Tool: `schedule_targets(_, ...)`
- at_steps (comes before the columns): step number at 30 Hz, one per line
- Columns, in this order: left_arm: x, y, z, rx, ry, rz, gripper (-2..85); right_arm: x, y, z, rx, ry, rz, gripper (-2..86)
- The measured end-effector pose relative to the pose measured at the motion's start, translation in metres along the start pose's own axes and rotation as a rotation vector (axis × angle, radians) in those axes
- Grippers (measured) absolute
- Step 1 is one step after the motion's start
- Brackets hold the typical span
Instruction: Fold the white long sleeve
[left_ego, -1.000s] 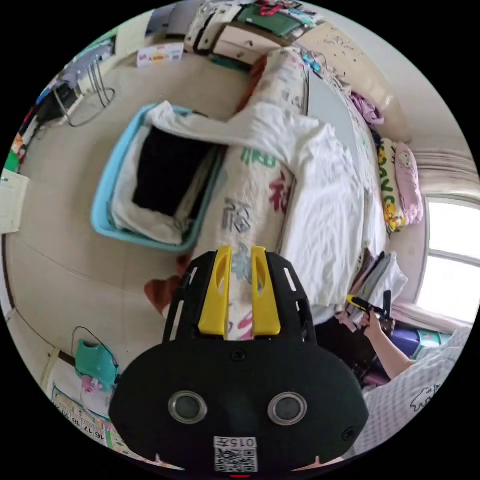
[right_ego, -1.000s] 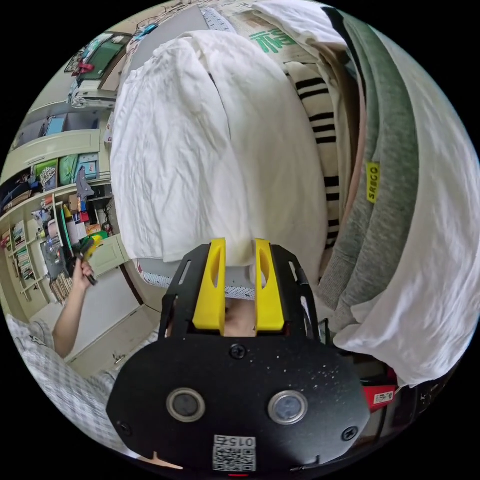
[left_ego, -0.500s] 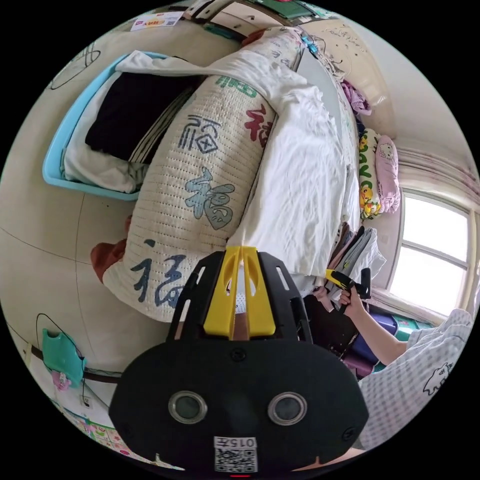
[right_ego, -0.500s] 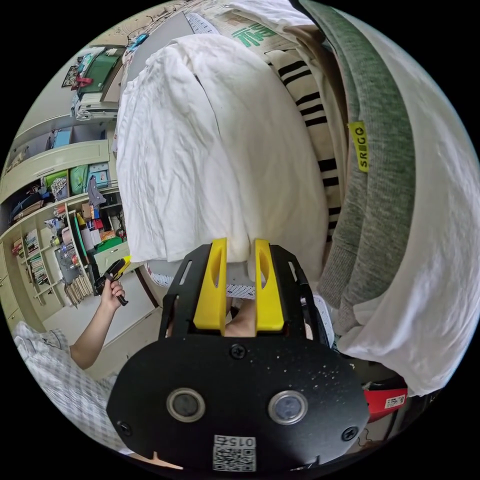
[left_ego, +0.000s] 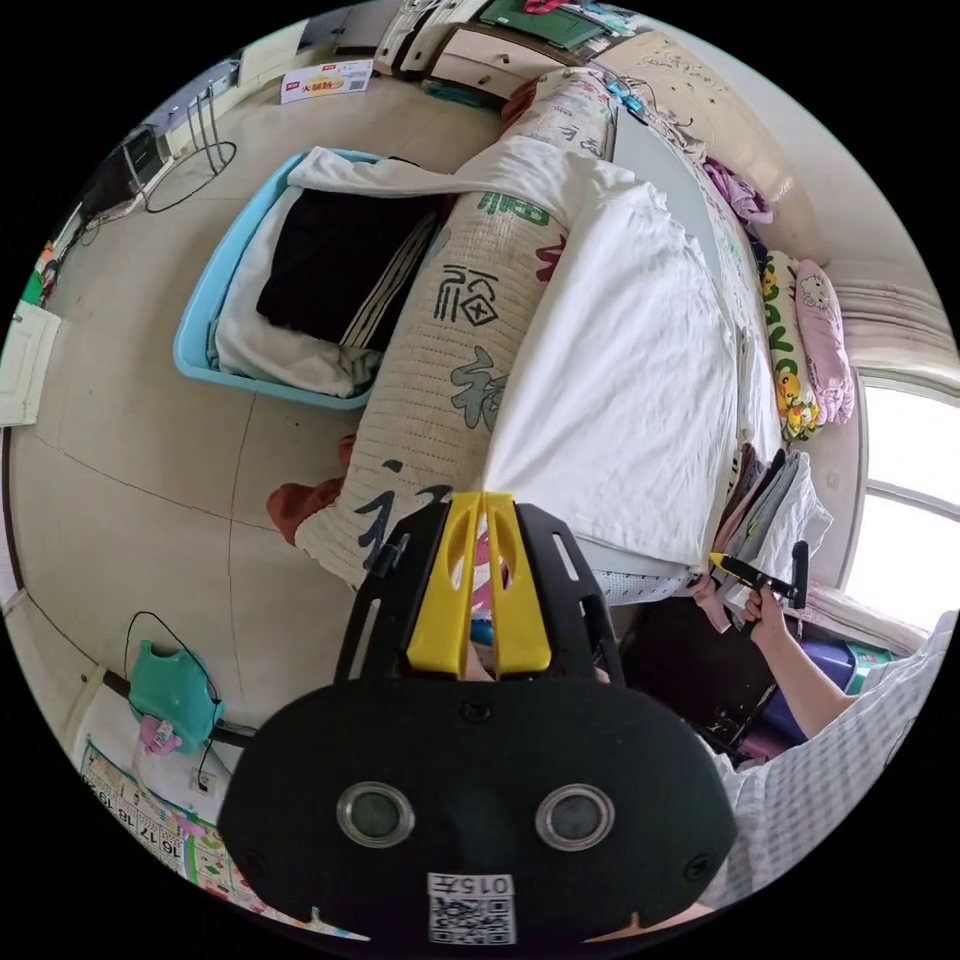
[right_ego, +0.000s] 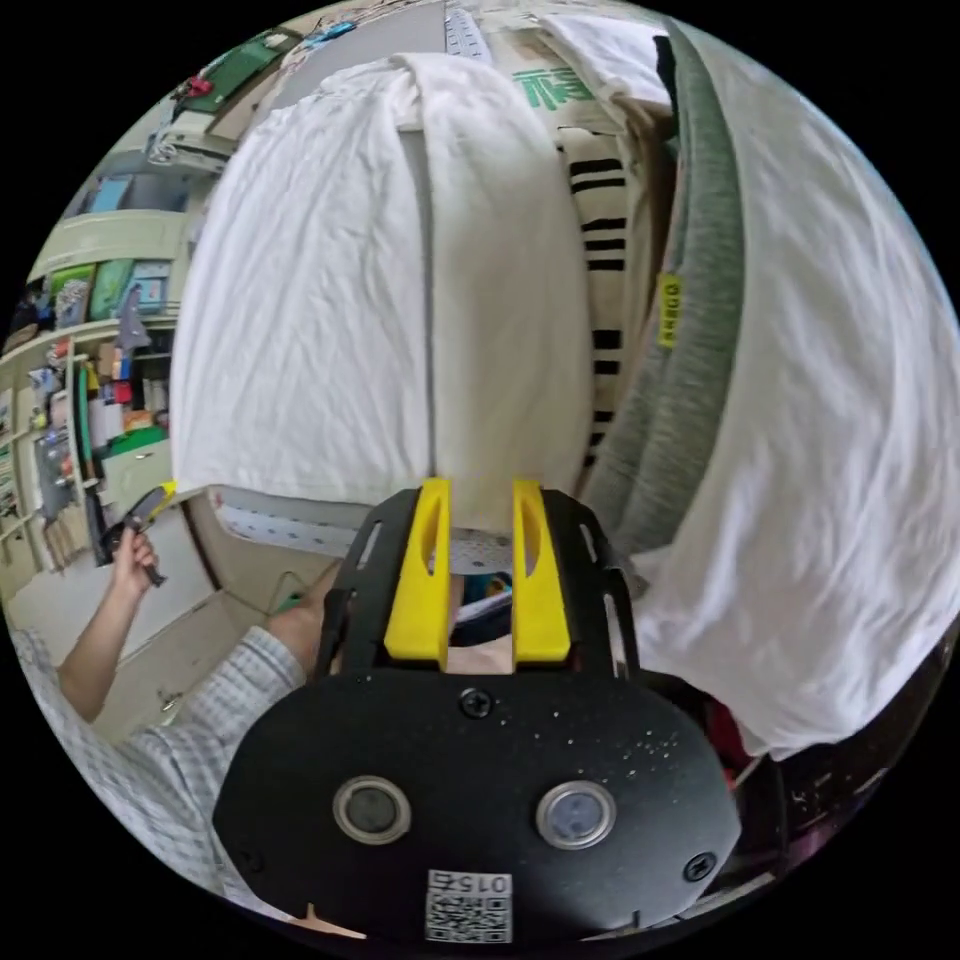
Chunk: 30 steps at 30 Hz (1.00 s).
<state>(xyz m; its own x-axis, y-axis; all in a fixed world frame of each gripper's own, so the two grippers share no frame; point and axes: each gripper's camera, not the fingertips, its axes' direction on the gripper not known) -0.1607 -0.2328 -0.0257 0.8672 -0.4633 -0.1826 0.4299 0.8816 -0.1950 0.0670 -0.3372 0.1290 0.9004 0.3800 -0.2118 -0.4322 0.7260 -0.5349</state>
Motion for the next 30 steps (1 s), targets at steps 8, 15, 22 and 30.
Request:
schedule_targets(8, -0.008, 0.0, 0.008, -0.039, -0.006, 0.005, -0.5, -0.01, -0.027, 0.025, -0.2, 0.029, -0.097, 12.3)
schedule_targets(15, -0.022, -0.001, 0.01, -0.043, -0.002, -0.018, -0.4, 0.011, -0.046, -0.11, -0.001, 0.019, -0.161, 1.5)
schedule_targets(22, -0.028, -0.001, 0.01, -0.042, -0.003, -0.02, -0.5, 0.115, -0.113, -0.331, 0.534, 0.301, 0.244, 4.1)
schedule_targets(30, -0.042, -0.002, 0.023, -0.04, 0.065, -0.084, -0.5, 0.054, -0.077, -0.209, 0.333, -0.047, -0.027, 8.6)
